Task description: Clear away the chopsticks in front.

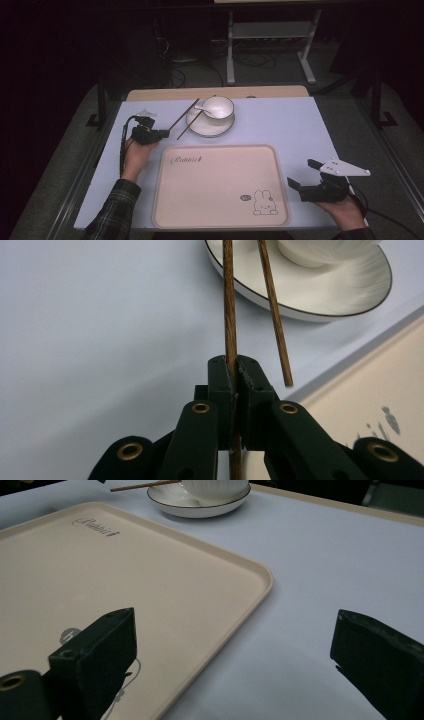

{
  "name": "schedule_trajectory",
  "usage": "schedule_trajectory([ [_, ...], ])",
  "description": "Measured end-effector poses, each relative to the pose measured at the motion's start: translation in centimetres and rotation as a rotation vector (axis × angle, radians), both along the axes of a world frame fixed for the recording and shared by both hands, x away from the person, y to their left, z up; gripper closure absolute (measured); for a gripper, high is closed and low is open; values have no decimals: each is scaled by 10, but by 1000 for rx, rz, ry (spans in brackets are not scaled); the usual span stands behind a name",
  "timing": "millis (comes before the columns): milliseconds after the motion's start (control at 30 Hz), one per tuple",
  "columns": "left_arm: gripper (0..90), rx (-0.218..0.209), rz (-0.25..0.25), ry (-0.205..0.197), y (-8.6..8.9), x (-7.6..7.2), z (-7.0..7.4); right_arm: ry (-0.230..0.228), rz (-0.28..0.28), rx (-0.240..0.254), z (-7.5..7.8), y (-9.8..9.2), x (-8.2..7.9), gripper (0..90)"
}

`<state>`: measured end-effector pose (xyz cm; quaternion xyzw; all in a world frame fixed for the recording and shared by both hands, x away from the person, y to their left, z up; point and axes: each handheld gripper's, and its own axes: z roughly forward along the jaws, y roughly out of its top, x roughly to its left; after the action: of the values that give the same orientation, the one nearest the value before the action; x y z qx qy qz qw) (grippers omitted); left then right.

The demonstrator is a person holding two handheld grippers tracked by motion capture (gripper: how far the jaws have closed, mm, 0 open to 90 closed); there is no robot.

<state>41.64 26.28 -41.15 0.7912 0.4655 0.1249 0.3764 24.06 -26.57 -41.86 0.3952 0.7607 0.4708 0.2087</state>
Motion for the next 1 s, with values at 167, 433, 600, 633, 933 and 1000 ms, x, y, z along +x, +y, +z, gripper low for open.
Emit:
schedule_trajectory([
  [167, 852, -15, -2, -4, 9, -17, 3, -1, 1, -2, 0, 0, -1, 40],
  [433, 852, -16, -19, 10, 17, -44, 4, 0, 1, -1, 0, 0, -1, 41],
  [600, 852, 3, -39, 19, 17, -62, 3, -1, 4, -5, 0, 0, -1, 41],
  [633, 852, 7, -42, 20, 17, -65, 2, -1, 5, -5, 0, 0, -1, 41],
  [933, 852, -37, -95, 28, 10, -94, 3, 1, 5, -1, 1, 1, -1, 41],
  [1000, 851, -44, -109, 33, 6, -100, 3, 0, 6, 1, 1, 1, -1, 41],
])
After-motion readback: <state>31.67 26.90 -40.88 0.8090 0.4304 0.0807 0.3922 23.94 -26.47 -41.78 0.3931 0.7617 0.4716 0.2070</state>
